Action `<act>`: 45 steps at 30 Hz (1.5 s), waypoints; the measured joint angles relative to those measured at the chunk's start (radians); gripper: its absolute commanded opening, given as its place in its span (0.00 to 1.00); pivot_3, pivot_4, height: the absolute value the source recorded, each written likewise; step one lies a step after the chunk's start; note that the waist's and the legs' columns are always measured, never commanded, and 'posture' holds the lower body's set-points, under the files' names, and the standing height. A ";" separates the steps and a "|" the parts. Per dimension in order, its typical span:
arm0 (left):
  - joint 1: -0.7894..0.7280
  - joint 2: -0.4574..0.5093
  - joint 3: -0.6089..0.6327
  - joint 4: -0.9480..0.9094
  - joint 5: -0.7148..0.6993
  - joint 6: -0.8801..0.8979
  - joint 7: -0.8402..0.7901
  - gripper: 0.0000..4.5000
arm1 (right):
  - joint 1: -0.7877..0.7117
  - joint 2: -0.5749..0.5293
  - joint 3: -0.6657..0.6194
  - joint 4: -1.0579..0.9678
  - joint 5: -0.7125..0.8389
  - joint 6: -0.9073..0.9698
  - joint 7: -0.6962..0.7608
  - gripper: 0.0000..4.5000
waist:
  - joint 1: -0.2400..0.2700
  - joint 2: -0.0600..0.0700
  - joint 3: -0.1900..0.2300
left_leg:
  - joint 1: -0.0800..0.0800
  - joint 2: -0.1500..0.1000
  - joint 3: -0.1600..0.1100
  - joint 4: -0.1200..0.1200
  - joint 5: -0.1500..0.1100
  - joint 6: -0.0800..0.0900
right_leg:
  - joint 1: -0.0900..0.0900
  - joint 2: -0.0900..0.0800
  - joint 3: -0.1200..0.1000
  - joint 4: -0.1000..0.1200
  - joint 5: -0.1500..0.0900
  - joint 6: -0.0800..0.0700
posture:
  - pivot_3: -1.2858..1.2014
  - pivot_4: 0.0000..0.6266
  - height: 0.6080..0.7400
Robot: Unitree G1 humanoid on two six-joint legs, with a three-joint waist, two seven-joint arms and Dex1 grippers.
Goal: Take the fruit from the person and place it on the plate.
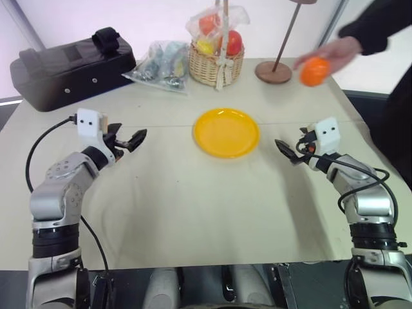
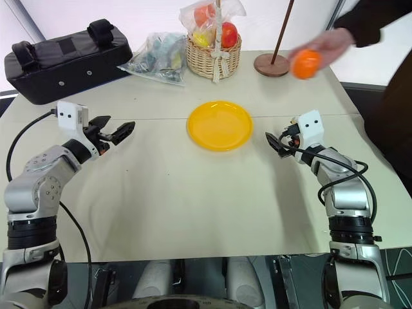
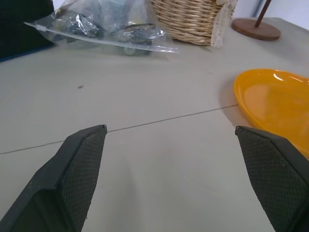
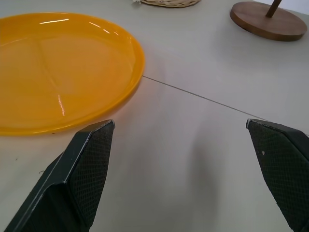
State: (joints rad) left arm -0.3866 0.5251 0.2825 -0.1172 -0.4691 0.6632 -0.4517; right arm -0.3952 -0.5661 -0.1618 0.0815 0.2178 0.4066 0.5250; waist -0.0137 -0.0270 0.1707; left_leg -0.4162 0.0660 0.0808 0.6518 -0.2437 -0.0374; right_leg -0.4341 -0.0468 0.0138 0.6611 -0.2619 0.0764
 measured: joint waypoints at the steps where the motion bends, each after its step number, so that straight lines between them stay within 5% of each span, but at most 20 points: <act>1: 0.000 0.003 0.000 0.000 0.000 0.000 0.000 0.99 | 0.000 0.000 0.000 0.000 0.000 0.000 0.000 1.00 | 0.000 0.000 0.000 | 0.000 0.000 0.000 0.000 0.000 0.000 | 0.000 0.000 0.000 0.000 0.000 0.000 | 0.52 0.24 1.00; 14: -0.001 0.022 0.000 0.015 0.009 -0.019 -0.012 0.99 | 0.000 0.000 0.003 -0.003 0.006 0.003 0.004 1.00 | 0.000 0.000 0.000 | 0.000 0.000 0.000 0.000 0.000 0.000 | 0.000 0.000 0.000 0.000 0.000 0.000 | 0.52 0.24 1.00; 20: 0.000 0.022 -0.006 0.025 0.024 -0.024 -0.029 0.99 | 0.003 -0.102 -0.055 -0.279 0.321 0.241 0.225 1.00 | 0.001 0.000 0.000 | 0.000 0.000 -0.001 0.000 0.000 0.001 | 0.001 0.000 0.000 -0.001 0.000 0.000 | 0.52 0.24 1.00; 28: -0.053 0.017 -0.033 0.029 -0.006 -0.044 -0.115 0.99 | -0.069 -0.139 -0.090 -0.375 0.473 0.374 0.224 1.00 | 0.004 -0.001 0.000 | 0.002 0.000 -0.002 -0.001 -0.001 0.001 | 0.004 0.000 -0.002 -0.003 0.000 0.000 | 0.52 0.24 1.00; 45: -0.403 -0.228 -0.126 0.356 0.003 -0.310 -0.223 0.99 | -0.050 -0.113 -0.010 -0.377 0.432 0.347 0.172 1.00 | 0.002 -0.001 0.000 | 0.002 0.000 -0.002 -0.001 -0.003 0.004 | 0.006 0.001 -0.002 -0.008 0.000 0.000 | 0.52 0.24 1.00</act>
State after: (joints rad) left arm -0.7898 0.2972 0.1569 0.2389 -0.4658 0.3535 -0.6751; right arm -0.4453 -0.6791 -0.1716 -0.2957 0.6500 0.7540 0.6966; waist -0.0115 -0.0279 0.1710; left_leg -0.4142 0.0658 0.0791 0.6512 -0.2462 -0.0331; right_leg -0.4285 -0.0463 0.0122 0.6532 -0.2617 0.0767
